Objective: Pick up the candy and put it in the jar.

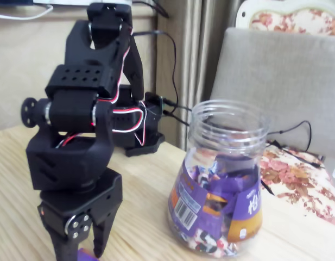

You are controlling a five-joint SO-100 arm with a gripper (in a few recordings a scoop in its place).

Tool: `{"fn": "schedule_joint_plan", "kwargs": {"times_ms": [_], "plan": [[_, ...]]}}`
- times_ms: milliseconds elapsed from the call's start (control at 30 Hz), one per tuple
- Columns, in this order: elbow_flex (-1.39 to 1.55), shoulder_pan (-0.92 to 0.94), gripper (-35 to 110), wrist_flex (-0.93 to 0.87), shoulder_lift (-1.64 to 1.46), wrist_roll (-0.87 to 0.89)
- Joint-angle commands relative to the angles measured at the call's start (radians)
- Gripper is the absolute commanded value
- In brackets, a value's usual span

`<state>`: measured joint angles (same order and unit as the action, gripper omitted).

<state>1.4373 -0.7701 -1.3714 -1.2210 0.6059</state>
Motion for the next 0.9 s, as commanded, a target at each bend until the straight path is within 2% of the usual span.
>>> {"fn": "schedule_joint_plan", "kwargs": {"times_ms": [0,200,300,867], "plan": [[-0.006,-0.005,23,0.003,-0.06,0.015],[-0.002,0.002,4,0.003,-0.067,0.017],[0.0,0.003,0,-0.003,-0.078,0.012],[0.032,0.018,0,-0.144,-0.362,-0.002]]}}
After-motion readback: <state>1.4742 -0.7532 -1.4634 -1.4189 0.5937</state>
